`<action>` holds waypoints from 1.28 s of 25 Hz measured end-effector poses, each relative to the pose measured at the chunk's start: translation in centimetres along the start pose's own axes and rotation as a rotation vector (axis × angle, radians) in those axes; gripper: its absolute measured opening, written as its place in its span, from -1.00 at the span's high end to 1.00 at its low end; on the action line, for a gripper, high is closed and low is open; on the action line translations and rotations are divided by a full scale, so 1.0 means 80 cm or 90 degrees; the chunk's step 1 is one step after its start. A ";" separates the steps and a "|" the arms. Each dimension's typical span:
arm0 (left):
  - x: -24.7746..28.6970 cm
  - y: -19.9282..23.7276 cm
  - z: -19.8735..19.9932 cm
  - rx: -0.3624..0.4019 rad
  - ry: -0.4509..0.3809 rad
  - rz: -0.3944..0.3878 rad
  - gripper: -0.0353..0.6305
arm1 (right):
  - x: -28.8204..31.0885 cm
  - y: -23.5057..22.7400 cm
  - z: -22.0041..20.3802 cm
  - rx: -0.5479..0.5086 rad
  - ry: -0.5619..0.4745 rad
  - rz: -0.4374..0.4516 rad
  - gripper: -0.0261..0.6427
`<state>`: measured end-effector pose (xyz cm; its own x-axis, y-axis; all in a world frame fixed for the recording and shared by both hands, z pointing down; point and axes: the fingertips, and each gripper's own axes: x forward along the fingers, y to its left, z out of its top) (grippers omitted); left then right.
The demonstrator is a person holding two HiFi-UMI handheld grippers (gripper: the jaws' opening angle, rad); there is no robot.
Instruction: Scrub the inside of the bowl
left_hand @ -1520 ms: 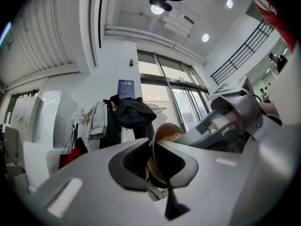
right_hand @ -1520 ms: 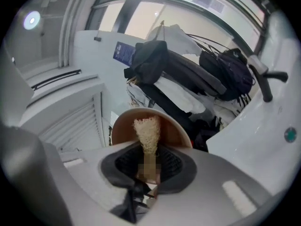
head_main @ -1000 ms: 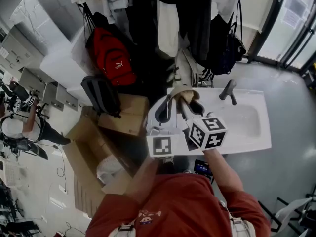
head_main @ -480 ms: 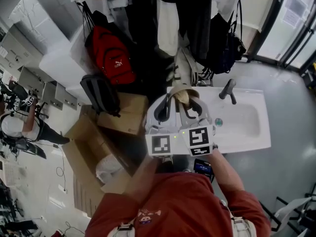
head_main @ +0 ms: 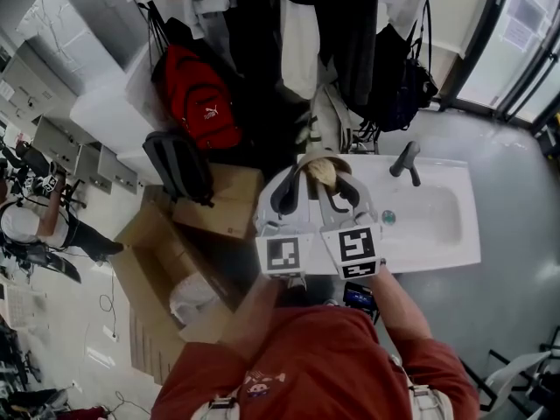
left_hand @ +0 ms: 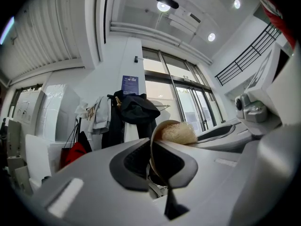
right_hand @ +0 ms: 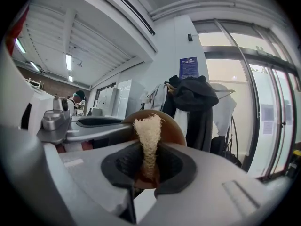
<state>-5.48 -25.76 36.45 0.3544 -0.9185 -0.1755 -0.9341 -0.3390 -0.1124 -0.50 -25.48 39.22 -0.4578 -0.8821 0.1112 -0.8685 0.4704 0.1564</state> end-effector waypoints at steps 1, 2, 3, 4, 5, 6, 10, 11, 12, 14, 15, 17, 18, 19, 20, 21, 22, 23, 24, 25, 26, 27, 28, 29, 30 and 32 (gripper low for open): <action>0.001 0.002 -0.004 -0.006 0.004 0.002 0.82 | -0.001 0.001 0.001 0.002 -0.004 0.002 0.70; 0.002 0.004 -0.009 -0.009 0.008 0.004 0.82 | -0.001 0.001 0.002 0.005 -0.008 0.004 0.70; 0.003 0.006 -0.014 -0.011 0.013 0.007 0.83 | -0.002 0.001 0.002 0.007 -0.010 0.005 0.70; 0.004 0.008 -0.020 -0.012 0.021 0.009 0.83 | -0.002 0.001 0.002 0.008 -0.011 0.005 0.70; 0.005 0.009 -0.025 -0.014 0.030 0.012 0.83 | -0.002 0.000 0.001 0.010 -0.010 0.003 0.70; 0.005 0.011 -0.030 -0.015 0.038 0.016 0.83 | -0.002 -0.001 0.000 0.011 -0.007 0.001 0.70; 0.009 0.019 -0.058 -0.032 0.080 0.036 0.83 | -0.001 -0.001 -0.008 0.017 0.004 -0.008 0.70; 0.010 0.022 -0.066 -0.045 0.088 0.040 0.83 | -0.001 -0.001 -0.009 0.020 0.005 -0.009 0.70; 0.012 0.025 -0.074 -0.059 0.094 0.043 0.83 | -0.001 -0.001 -0.011 0.025 0.005 -0.011 0.70; 0.014 0.031 -0.092 -0.065 0.117 0.045 0.83 | -0.001 -0.006 -0.015 0.034 0.007 -0.020 0.70; 0.015 0.034 -0.102 -0.064 0.131 0.045 0.83 | -0.001 -0.009 -0.017 0.037 0.009 -0.027 0.70; 0.019 0.039 -0.126 -0.077 0.158 0.042 0.83 | 0.000 -0.017 -0.023 0.042 0.015 -0.042 0.70; 0.021 0.040 -0.140 -0.086 0.174 0.040 0.83 | 0.000 -0.021 -0.025 0.043 0.019 -0.050 0.70; 0.023 0.041 -0.154 -0.096 0.192 0.038 0.83 | 0.001 -0.025 -0.028 0.043 0.022 -0.057 0.70; 0.024 0.042 -0.169 -0.107 0.210 0.036 0.83 | 0.001 -0.029 -0.032 0.044 0.027 -0.065 0.70; 0.024 0.041 -0.184 -0.118 0.230 0.033 0.83 | 0.001 -0.033 -0.035 0.045 0.031 -0.072 0.70; 0.023 0.039 -0.198 -0.130 0.249 0.030 0.83 | 0.000 -0.037 -0.038 0.047 0.035 -0.079 0.70; 0.021 0.036 -0.211 -0.144 0.266 0.027 0.83 | 0.000 -0.042 -0.041 0.049 0.040 -0.086 0.70; 0.019 0.033 -0.223 -0.156 0.282 0.024 0.83 | 0.000 -0.045 -0.045 0.050 0.045 -0.091 0.70; 0.017 0.031 -0.236 -0.166 0.297 0.023 0.83 | 0.000 -0.049 -0.048 0.051 0.050 -0.096 0.70; 0.014 0.029 -0.247 -0.172 0.312 0.021 0.83 | 0.001 -0.052 -0.052 0.052 0.055 -0.101 0.70; 0.012 0.027 -0.259 -0.177 0.326 0.020 0.83 | 0.001 -0.054 -0.056 0.053 0.060 -0.104 0.70; 0.009 0.024 -0.270 -0.182 0.340 0.018 0.83 | 0.002 -0.056 -0.060 0.055 0.064 -0.107 0.70; 0.007 0.022 -0.282 -0.188 0.355 0.016 0.83 | 0.003 -0.057 -0.063 0.059 0.068 -0.109 0.70; 0.004 0.020 -0.293 -0.196 0.370 0.015 0.83 | 0.005 -0.058 -0.067 0.061 0.072 -0.110 0.70; -0.005 0.019 -0.317 -0.223 0.405 0.021 0.83 | 0.008 -0.056 -0.073 0.064 0.079 -0.109 0.70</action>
<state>-8.14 -31.09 61.15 0.3319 -0.8334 0.4419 -0.9406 -0.2569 0.2220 4.22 -28.06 44.33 -0.2799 -0.9362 0.2125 -0.9490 0.3033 0.0860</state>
